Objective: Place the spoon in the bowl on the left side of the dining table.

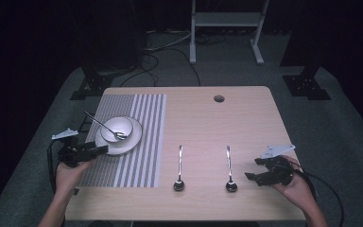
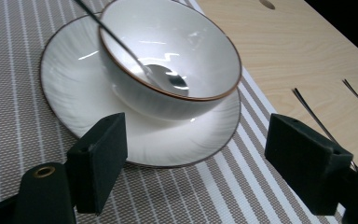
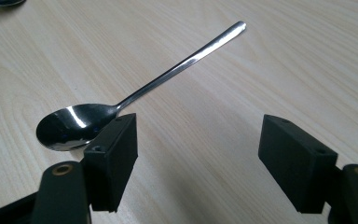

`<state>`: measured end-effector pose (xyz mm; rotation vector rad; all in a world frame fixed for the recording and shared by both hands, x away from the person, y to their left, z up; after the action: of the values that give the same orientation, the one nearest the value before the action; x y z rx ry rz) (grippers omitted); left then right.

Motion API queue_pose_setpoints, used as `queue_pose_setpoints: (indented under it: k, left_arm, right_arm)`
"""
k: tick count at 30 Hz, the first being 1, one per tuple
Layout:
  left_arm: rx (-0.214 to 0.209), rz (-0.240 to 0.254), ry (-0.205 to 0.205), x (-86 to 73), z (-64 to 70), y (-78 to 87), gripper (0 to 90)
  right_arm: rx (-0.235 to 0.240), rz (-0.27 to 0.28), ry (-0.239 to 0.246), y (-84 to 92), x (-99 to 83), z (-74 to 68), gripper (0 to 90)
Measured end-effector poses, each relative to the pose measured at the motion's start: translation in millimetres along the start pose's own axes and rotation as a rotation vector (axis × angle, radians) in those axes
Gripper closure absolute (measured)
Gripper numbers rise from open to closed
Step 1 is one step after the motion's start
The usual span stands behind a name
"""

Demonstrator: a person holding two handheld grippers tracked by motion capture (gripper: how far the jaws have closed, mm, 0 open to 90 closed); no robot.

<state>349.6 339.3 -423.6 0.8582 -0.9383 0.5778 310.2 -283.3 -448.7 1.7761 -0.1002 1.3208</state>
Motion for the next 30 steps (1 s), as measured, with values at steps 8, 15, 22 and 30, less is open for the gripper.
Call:
queue_pose_setpoints:
  k: [8, 15, 22, 30]
  left_arm:
    - [-0.033, 0.002, -0.03, 0.6, 19.1, -4.1, 15.0]
    - [-0.06, -0.001, -0.046, 1.2, 31.0, -8.2, 11.1]
    - [-0.094, -0.006, -0.07, 2.9, 48.8, -16.4, 8.6]
    - [-0.134, -0.019, -0.101, 3.4, 67.5, -23.9, 7.1]
  right_arm:
    - [-0.002, 0.001, -0.004, 0.4, -0.5, 1.0, 27.0]
    - [-0.005, 0.001, -0.001, 0.2, -0.1, 1.3, 26.7]
    - [-0.007, 0.0, -0.004, 0.6, -0.6, 2.1, 26.7]
    - [-0.009, 0.003, -0.004, 2.3, -0.2, 2.3, 26.6]
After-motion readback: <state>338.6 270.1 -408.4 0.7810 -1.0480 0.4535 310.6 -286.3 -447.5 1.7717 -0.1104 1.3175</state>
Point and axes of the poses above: each handheld gripper's, and its own axes: y roughly backward along the jaws, x roughly out of its top, z roughly to its right, the point moved 1 cm from there along -y, roughly forward along the jaws, and after that the axes turned 12 degrees about z, right-handed, at the moved point
